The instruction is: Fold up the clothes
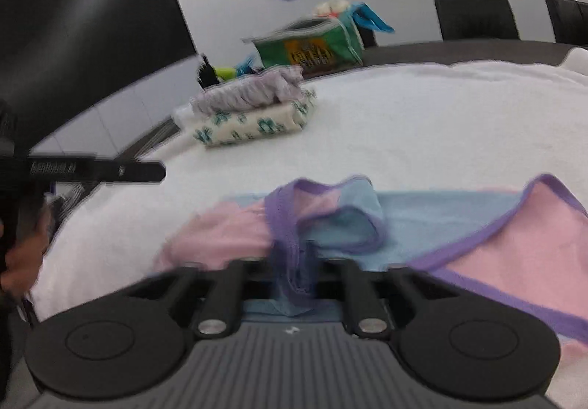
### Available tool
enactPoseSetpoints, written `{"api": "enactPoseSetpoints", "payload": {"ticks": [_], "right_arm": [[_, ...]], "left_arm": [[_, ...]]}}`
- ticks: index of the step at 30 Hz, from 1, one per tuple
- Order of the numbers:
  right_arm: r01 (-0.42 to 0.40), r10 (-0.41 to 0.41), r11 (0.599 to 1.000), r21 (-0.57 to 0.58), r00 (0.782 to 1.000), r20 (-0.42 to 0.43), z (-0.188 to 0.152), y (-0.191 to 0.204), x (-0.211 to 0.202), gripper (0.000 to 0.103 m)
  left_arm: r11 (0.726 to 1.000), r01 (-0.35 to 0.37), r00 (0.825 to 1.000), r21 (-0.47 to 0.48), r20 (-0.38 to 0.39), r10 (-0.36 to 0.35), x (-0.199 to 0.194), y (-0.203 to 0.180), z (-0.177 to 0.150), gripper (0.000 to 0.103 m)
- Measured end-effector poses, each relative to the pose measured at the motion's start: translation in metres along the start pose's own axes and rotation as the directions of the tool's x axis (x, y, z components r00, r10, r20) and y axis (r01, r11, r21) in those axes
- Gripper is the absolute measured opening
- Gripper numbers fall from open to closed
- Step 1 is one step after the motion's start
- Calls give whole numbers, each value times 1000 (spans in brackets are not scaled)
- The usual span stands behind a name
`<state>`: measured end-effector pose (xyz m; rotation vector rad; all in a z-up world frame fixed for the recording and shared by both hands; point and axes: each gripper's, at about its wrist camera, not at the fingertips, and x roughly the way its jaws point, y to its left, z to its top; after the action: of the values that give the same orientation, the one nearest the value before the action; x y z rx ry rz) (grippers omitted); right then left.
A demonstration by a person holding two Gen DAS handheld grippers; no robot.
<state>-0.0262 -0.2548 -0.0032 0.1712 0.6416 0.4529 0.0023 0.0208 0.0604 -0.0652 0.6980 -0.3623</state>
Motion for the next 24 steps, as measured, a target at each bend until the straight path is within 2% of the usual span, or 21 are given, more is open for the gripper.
{"api": "enactPoseSetpoints", "payload": {"ticks": [4, 6, 7, 9, 10, 13, 16, 19, 21, 22, 24], "right_arm": [[98, -99, 993, 58, 995, 14, -6, -17, -21, 5], [103, -104, 992, 75, 994, 22, -8, -17, -28, 13], [95, -97, 993, 65, 995, 29, -9, -14, -32, 20], [105, -110, 993, 61, 991, 78, -6, -13, -45, 39], [115, -122, 991, 62, 987, 109, -5, -13, -53, 39], [154, -171, 980, 123, 975, 144, -3, -25, -71, 39], [207, -233, 960, 187, 964, 131, -11, -38, -82, 41], [263, -300, 925, 274, 948, 103, -24, -54, -91, 43], [291, -336, 896, 336, 938, 83, -32, -65, -101, 43], [294, -342, 887, 356, 936, 80, -35, -68, -105, 43], [279, -334, 881, 382, 939, 83, -38, -72, -109, 43]], "left_arm": [[992, 32, 999, 123, -46, -27, 8, -19, 3, 46], [984, 52, 998, 169, -52, -44, 10, -34, 5, 46], [977, 64, 997, 202, -51, -55, 12, -42, 11, 48], [950, 106, 994, 293, -60, -92, 21, -57, 27, 60], [932, 131, 991, 339, -71, -114, 28, -63, 34, 66], [893, 169, 984, 417, -123, -129, 52, -79, 52, 66], [834, 300, 950, 463, -227, -215, 83, -92, 67, 66], [786, 392, 913, 478, -305, -270, 113, -103, 76, 64], [755, 460, 882, 467, -341, -326, 131, -110, 79, 63], [740, 488, 867, 463, -356, -350, 139, -115, 80, 62], [710, 528, 844, 466, -382, -376, 155, -129, 78, 53]]}}
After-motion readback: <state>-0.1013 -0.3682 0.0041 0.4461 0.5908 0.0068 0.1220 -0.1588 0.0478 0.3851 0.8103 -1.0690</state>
